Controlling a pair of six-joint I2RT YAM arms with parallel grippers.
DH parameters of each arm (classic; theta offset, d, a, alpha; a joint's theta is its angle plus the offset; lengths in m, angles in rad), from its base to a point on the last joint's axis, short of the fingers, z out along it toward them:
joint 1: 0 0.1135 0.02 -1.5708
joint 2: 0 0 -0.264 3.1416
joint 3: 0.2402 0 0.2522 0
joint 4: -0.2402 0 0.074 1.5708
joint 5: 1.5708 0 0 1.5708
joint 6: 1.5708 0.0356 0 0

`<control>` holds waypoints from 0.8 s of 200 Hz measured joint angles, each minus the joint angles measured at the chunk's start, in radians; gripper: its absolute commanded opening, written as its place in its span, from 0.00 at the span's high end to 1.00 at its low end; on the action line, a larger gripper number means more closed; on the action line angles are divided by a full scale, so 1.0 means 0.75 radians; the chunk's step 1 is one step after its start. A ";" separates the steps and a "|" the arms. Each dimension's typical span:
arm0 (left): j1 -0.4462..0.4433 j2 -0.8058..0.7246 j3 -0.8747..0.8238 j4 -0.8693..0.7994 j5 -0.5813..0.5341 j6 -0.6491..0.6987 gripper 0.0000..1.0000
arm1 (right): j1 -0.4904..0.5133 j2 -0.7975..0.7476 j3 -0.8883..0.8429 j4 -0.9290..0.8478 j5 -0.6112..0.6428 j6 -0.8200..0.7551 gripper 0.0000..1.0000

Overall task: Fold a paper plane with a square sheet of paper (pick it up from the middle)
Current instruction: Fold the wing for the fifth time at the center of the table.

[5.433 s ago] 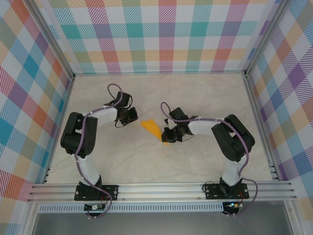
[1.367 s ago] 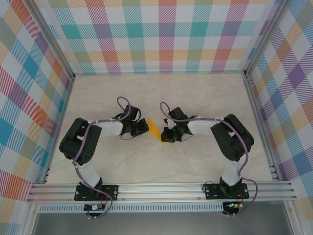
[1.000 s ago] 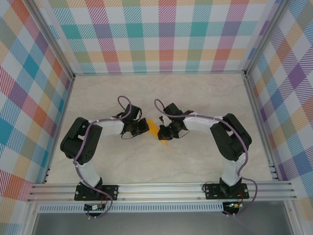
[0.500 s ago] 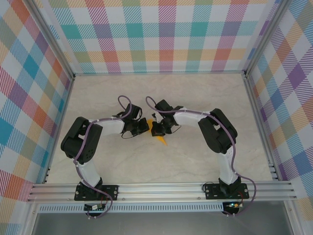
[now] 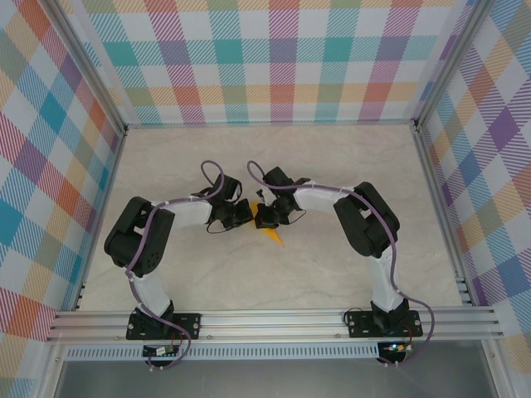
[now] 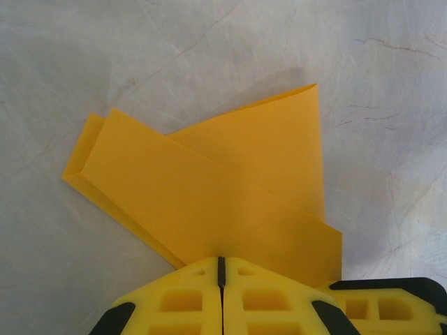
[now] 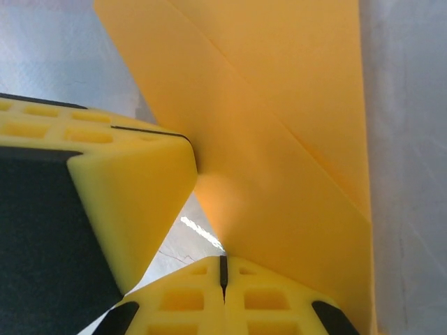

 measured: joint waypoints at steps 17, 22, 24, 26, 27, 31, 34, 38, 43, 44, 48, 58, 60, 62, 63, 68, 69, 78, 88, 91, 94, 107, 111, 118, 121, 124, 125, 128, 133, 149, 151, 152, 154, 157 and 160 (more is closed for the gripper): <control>0.000 0.002 0.002 -0.001 -0.003 0.000 0.94 | -0.005 0.004 0.002 0.001 -0.016 0.001 0.96; 0.000 0.002 0.003 -0.002 -0.003 0.001 0.94 | -0.007 0.004 0.002 0.001 -0.017 0.000 0.96; 0.000 0.002 0.003 -0.003 -0.003 0.000 0.94 | -0.008 0.004 0.002 0.002 -0.017 0.000 0.96; 0.000 0.002 0.003 -0.003 -0.003 0.000 0.94 | -0.008 0.004 0.002 0.002 -0.017 0.000 0.96; 0.000 0.002 0.004 -0.004 -0.003 0.000 0.94 | -0.008 0.004 0.002 0.001 -0.016 0.000 0.96; 0.000 0.003 0.004 -0.004 -0.003 0.000 0.94 | -0.010 0.004 0.002 0.002 -0.017 0.000 0.96; 0.000 0.004 0.006 -0.005 -0.004 -0.001 0.94 | -0.011 0.004 0.002 0.001 -0.017 0.000 0.96; 0.000 0.004 0.008 -0.007 -0.005 -0.001 0.94 | -0.012 0.004 0.001 0.002 -0.017 -0.001 0.96; 0.000 0.005 0.010 -0.010 -0.006 0.000 0.94 | -0.014 0.004 0.001 0.002 -0.018 -0.001 0.96; 0.000 0.005 0.011 -0.011 -0.007 -0.001 0.94 | -0.015 0.004 0.000 0.002 -0.018 -0.001 0.96; -0.001 0.006 0.013 -0.015 -0.008 -0.001 0.94 | -0.016 0.004 -0.003 0.005 -0.020 -0.001 0.96; -0.001 0.009 0.019 -0.026 -0.010 -0.001 0.94 | -0.020 -0.001 -0.020 0.024 -0.031 -0.003 0.96; -0.001 0.009 0.021 -0.030 -0.012 -0.001 0.94 | -0.022 -0.003 -0.026 0.031 -0.032 -0.005 0.96; -0.001 0.009 0.022 -0.031 -0.012 -0.001 0.94 | -0.023 -0.005 -0.032 0.038 -0.034 -0.005 0.96; -0.002 0.009 0.023 -0.033 -0.013 -0.001 0.94 | -0.024 -0.006 -0.033 0.040 -0.036 -0.005 0.96; -0.003 0.011 0.027 -0.040 -0.017 -0.001 0.94 | -0.026 -0.011 -0.047 0.055 -0.040 -0.006 0.96; -0.003 0.011 0.028 -0.041 -0.017 -0.001 0.94 | -0.026 -0.012 -0.049 0.058 -0.040 -0.007 0.96; -0.003 0.013 0.036 -0.052 -0.024 -0.001 0.94 | -0.028 -0.024 -0.077 0.087 -0.045 -0.011 0.96; -0.006 0.017 0.045 -0.067 -0.032 -0.001 0.94 | -0.032 -0.044 -0.115 0.119 -0.046 -0.015 0.96; -0.007 0.017 0.048 -0.071 -0.035 -0.001 0.94 | -0.033 -0.050 -0.127 0.125 -0.047 -0.016 0.96; -0.008 0.017 0.049 -0.074 -0.038 -0.001 0.94 | -0.035 -0.057 -0.140 0.133 -0.048 -0.016 0.96; -0.011 0.019 0.056 -0.084 -0.049 -0.001 0.94 | -0.044 -0.093 -0.200 0.164 -0.055 -0.023 0.96; -0.011 0.019 0.058 -0.090 -0.051 -0.001 0.94 | -0.048 -0.105 -0.221 0.175 -0.057 -0.026 0.96; -0.013 0.020 0.064 -0.099 -0.054 -0.001 0.94 | -0.054 -0.123 -0.252 0.190 -0.061 -0.029 0.96; -0.014 0.021 0.065 -0.102 -0.057 -0.001 0.94 | -0.058 -0.133 -0.268 0.196 -0.064 -0.031 0.96; -0.015 0.022 0.067 -0.105 -0.058 -0.001 0.94 | -0.061 -0.140 -0.281 0.203 -0.065 -0.033 0.96; -0.015 0.023 0.069 -0.106 -0.059 -0.001 0.94 | -0.062 -0.142 -0.284 0.205 -0.065 -0.034 0.96; -0.016 0.024 0.071 -0.110 -0.061 -0.001 0.94 | -0.065 -0.149 -0.297 0.211 -0.067 -0.036 0.96; -0.017 0.024 0.073 -0.112 -0.063 -0.001 0.94 | -0.070 -0.162 -0.319 0.224 -0.068 -0.037 0.96; -0.017 0.026 0.080 -0.123 -0.067 -0.001 0.94 | -0.080 -0.207 -0.388 0.254 -0.070 -0.045 0.96; -0.017 0.026 0.080 -0.124 -0.067 -0.001 0.94 | -0.080 -0.212 -0.397 0.257 -0.070 -0.046 0.96; -0.017 0.026 0.080 -0.124 -0.068 -0.001 0.94 | -0.080 -0.214 -0.399 0.258 -0.070 -0.046 0.96; -0.018 0.026 0.080 -0.124 -0.068 -0.001 0.94 | -0.080 -0.220 -0.408 0.258 -0.070 -0.046 0.96; -0.018 0.026 0.080 -0.125 -0.068 -0.001 0.94 | -0.080 -0.229 -0.422 0.263 -0.070 -0.047 0.96; -0.018 0.026 0.080 -0.125 -0.068 -0.001 0.94 | -0.081 -0.238 -0.433 0.263 -0.070 -0.047 0.96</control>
